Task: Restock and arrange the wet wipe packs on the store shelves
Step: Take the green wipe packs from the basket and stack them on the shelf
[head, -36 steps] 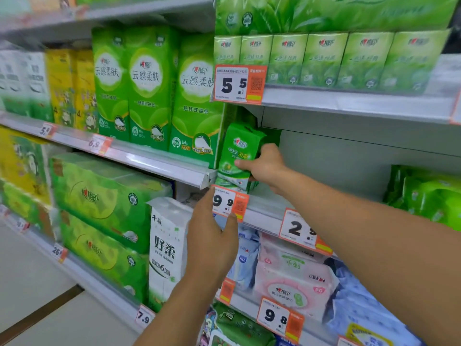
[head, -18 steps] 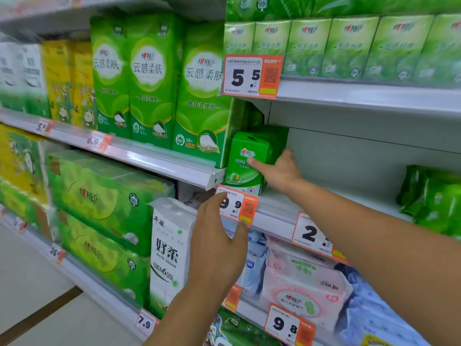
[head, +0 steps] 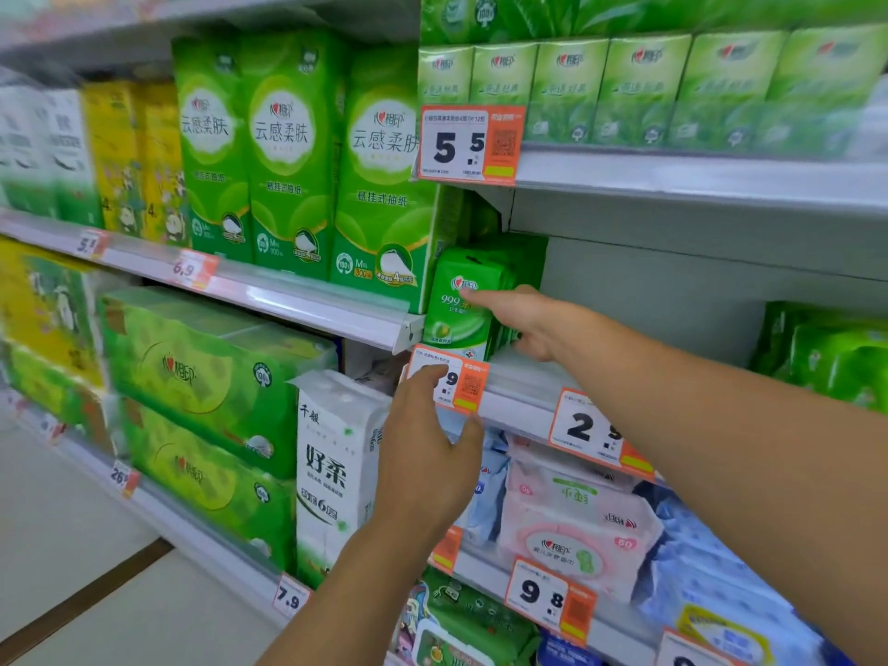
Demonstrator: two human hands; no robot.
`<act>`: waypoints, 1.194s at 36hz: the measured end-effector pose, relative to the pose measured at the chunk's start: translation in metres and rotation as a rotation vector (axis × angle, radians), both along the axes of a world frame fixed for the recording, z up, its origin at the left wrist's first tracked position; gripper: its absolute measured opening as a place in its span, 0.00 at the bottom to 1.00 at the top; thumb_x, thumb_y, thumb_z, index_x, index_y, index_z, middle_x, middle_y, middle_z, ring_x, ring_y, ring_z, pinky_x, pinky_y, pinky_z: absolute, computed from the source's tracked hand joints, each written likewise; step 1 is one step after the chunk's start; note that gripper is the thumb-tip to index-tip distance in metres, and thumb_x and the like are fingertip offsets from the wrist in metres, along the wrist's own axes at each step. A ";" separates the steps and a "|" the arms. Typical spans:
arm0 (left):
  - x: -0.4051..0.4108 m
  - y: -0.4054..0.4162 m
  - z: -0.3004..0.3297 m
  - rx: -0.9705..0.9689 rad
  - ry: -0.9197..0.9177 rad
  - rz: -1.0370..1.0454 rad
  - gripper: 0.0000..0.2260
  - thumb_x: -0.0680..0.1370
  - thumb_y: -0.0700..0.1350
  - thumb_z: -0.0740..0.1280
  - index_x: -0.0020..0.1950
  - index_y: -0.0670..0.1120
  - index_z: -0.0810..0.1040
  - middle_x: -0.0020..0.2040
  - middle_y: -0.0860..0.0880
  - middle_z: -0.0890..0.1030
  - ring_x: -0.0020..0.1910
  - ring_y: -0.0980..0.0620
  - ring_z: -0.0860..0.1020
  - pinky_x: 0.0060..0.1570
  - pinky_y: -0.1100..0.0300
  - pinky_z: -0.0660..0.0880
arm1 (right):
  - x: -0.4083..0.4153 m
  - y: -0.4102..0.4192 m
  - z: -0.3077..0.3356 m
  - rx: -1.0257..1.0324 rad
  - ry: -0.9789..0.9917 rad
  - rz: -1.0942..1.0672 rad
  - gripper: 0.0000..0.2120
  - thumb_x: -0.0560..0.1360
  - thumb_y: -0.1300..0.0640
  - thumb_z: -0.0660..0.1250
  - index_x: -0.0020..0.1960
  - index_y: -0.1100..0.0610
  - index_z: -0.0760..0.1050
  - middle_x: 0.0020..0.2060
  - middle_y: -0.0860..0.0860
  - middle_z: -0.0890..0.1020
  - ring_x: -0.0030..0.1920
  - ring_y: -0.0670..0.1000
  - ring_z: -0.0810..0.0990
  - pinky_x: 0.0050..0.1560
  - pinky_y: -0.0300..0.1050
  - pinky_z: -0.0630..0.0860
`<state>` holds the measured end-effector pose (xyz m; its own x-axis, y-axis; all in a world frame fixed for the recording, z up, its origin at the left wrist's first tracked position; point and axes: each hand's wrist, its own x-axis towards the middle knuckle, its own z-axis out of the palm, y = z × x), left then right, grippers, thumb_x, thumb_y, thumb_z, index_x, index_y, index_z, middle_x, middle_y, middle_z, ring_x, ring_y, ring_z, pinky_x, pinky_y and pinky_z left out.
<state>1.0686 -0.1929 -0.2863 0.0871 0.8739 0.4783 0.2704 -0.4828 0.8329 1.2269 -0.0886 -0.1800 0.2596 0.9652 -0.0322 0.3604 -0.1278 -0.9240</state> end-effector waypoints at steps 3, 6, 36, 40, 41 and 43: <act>-0.003 -0.002 -0.005 0.008 0.101 -0.009 0.24 0.78 0.45 0.69 0.73 0.49 0.67 0.69 0.50 0.71 0.67 0.49 0.71 0.66 0.49 0.70 | -0.004 -0.035 -0.001 0.181 -0.129 -0.078 0.38 0.74 0.44 0.72 0.75 0.62 0.63 0.72 0.58 0.70 0.69 0.56 0.71 0.61 0.42 0.68; -0.005 -0.014 -0.018 -0.022 0.358 -0.043 0.19 0.78 0.48 0.68 0.68 0.47 0.71 0.63 0.47 0.76 0.61 0.47 0.75 0.59 0.52 0.73 | -0.001 -0.095 -0.021 0.638 -0.456 -0.277 0.23 0.74 0.50 0.71 0.65 0.60 0.75 0.59 0.55 0.80 0.58 0.53 0.78 0.56 0.43 0.74; -0.001 -0.174 -0.255 -0.191 1.458 -0.420 0.39 0.77 0.52 0.70 0.80 0.51 0.49 0.77 0.45 0.62 0.71 0.39 0.67 0.68 0.47 0.68 | 0.047 -0.386 -0.365 -0.491 -0.723 0.074 0.51 0.59 0.37 0.80 0.75 0.48 0.62 0.74 0.54 0.61 0.75 0.64 0.56 0.73 0.59 0.61; -0.002 -0.160 -0.258 -0.129 1.546 -0.316 0.25 0.77 0.44 0.67 0.72 0.47 0.65 0.64 0.44 0.75 0.63 0.41 0.73 0.57 0.46 0.75 | 0.031 -0.388 -0.375 -0.451 -0.697 -0.083 0.44 0.59 0.44 0.81 0.69 0.51 0.65 0.64 0.56 0.68 0.65 0.63 0.68 0.60 0.56 0.74; -0.003 -0.157 -0.259 -0.132 1.552 -0.316 0.21 0.77 0.42 0.66 0.69 0.46 0.68 0.62 0.44 0.76 0.63 0.41 0.73 0.56 0.46 0.75 | 0.031 -0.389 -0.377 -0.445 -0.666 -0.102 0.44 0.58 0.45 0.82 0.68 0.52 0.65 0.62 0.56 0.71 0.63 0.62 0.71 0.57 0.55 0.75; -0.003 -0.152 -0.257 -0.153 1.543 -0.307 0.15 0.78 0.41 0.65 0.64 0.45 0.72 0.59 0.43 0.78 0.60 0.42 0.75 0.55 0.46 0.77 | 0.035 -0.391 -0.375 -0.434 -0.582 -0.122 0.41 0.55 0.48 0.83 0.62 0.53 0.68 0.56 0.55 0.76 0.57 0.60 0.76 0.51 0.51 0.77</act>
<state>1.0658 -0.3452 -0.5435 0.5620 0.7619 -0.3219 0.7811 -0.6169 -0.0965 1.2623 -0.4796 -0.5553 0.4557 0.8602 -0.2288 0.7370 -0.5088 -0.4449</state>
